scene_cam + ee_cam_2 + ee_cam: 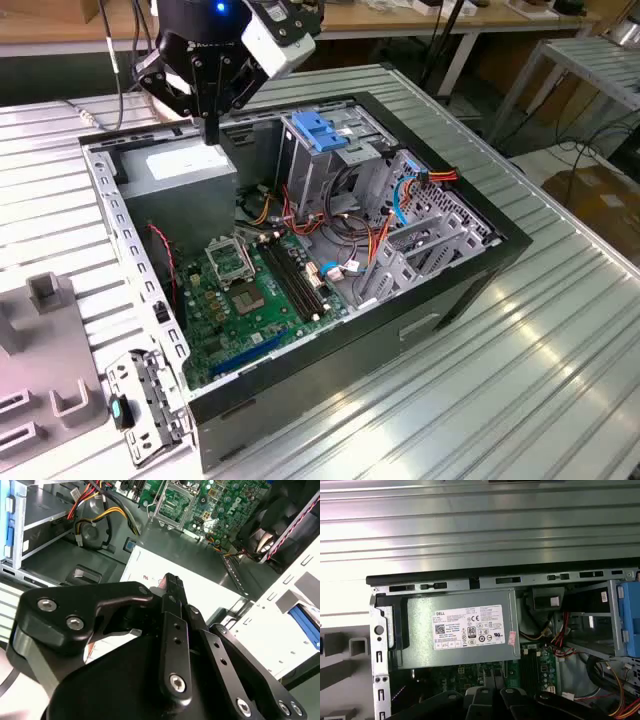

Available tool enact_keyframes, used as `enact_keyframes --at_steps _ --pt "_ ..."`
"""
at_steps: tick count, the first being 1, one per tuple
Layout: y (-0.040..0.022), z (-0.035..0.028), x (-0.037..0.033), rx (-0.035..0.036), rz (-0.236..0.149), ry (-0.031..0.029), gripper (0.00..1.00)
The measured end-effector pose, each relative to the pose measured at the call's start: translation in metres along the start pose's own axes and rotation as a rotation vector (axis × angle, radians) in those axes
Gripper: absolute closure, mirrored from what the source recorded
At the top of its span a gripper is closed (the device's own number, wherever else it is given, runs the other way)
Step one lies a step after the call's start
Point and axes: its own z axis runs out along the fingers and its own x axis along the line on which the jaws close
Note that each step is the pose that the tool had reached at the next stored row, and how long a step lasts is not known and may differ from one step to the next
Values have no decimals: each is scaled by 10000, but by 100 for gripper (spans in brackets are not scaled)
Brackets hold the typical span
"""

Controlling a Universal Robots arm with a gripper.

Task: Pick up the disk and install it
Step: 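Reach for the disk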

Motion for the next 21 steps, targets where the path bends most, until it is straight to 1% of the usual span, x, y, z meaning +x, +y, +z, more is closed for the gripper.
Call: enact_keyframes --at_steps 5,12,21 --pt "-1 0 10 0 2 0 89" --pt "-5 -2 62 0 1 0 89" --pt "-7 -2 96 0 1 0 89"
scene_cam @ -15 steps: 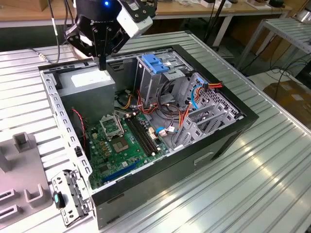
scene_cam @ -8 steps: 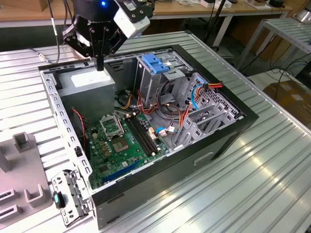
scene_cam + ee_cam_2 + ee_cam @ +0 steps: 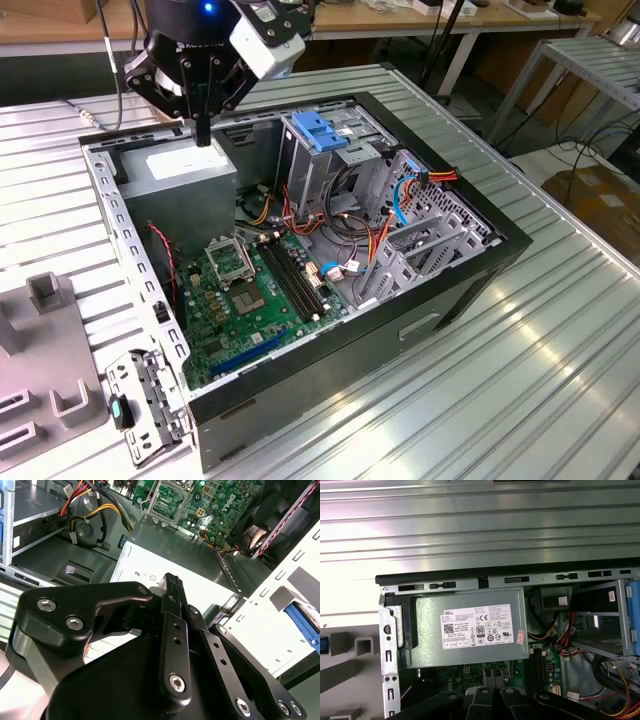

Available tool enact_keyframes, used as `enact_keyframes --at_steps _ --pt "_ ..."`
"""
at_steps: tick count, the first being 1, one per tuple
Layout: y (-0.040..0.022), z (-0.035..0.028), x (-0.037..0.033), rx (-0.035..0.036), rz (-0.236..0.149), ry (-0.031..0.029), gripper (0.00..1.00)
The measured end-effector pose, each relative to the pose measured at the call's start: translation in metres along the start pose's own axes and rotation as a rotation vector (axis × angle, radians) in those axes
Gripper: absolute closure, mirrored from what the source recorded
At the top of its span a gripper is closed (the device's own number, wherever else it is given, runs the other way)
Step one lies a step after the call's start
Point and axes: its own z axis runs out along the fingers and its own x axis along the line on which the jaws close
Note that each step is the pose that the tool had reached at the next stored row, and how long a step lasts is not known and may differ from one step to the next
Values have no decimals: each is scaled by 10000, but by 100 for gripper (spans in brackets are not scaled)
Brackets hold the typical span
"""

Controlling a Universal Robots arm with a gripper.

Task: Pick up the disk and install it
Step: 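Reach for the disk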

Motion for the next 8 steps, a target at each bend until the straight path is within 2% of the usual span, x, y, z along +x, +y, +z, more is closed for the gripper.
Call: enact_keyframes --at_steps 8 --pt "-2 0 22 0 0 0 89"
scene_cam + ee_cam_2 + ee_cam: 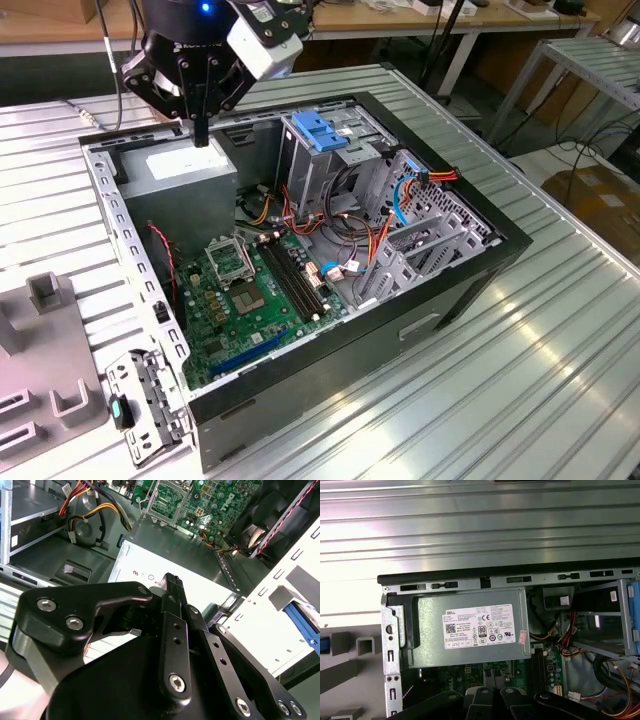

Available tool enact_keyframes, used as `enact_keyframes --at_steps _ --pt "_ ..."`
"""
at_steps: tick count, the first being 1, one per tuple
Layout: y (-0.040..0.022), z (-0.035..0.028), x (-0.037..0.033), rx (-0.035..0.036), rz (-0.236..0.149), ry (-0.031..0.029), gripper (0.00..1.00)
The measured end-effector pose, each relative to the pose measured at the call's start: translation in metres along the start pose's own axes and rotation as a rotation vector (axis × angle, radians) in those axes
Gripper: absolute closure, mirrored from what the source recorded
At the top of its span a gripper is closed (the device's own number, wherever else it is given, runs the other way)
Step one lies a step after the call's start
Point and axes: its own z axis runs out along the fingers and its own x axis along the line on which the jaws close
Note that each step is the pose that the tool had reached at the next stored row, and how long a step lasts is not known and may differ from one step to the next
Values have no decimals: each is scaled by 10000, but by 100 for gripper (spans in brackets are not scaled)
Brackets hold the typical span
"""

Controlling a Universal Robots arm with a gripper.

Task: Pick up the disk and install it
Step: 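Reach for the disk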

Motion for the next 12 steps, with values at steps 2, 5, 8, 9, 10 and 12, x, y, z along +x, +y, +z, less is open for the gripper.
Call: enact_keyframes --at_steps 2,5,8,9,10,12 --pt "0 0 4 0 0 0 89" --pt "-1 0 8 0 0 1 89" --pt "-1 0 14 0 1 0 89" --pt "-1 -1 15 1 0 0 89" --pt "-1 0 18 0 1 0 89" --pt "-2 0 22 0 0 0 89"
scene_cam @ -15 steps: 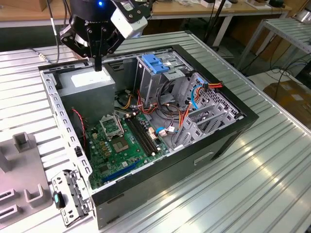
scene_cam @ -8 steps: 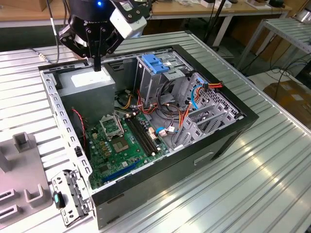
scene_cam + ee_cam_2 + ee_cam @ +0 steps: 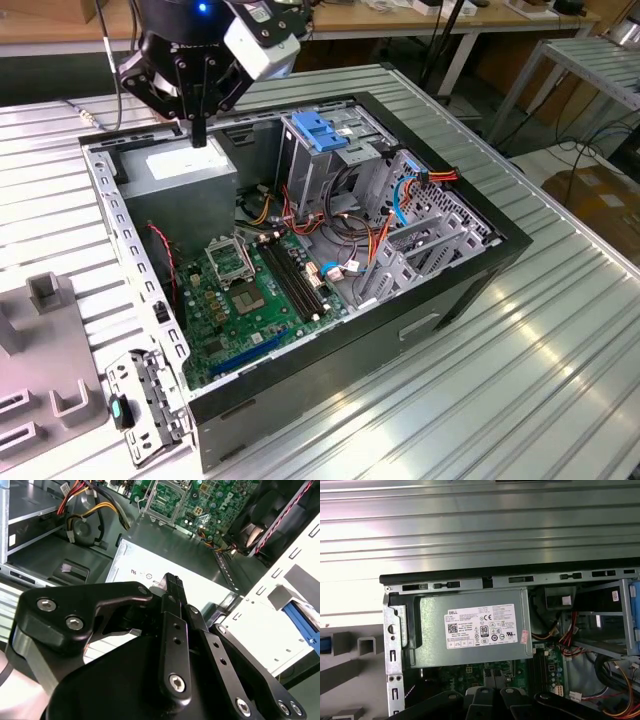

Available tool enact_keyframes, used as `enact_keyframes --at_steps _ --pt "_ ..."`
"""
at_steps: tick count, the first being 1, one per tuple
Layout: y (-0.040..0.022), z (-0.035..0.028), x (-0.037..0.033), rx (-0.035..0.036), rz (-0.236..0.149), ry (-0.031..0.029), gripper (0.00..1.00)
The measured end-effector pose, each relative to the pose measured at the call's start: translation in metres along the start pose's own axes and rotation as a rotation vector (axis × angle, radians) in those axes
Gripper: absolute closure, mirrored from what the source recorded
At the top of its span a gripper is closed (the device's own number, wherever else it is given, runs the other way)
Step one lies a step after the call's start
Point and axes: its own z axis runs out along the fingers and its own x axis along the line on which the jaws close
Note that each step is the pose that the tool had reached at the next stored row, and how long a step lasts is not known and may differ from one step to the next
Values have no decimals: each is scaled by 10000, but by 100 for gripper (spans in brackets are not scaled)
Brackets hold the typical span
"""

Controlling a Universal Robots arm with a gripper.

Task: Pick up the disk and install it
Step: 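Reach for the disk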

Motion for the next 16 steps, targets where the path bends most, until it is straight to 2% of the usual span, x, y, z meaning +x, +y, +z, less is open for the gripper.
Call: enact_keyframes --at_steps 10,16 --pt "-4 -1 40 1 1 0 89" --pt "-9 -3 124 0 0 0 89"
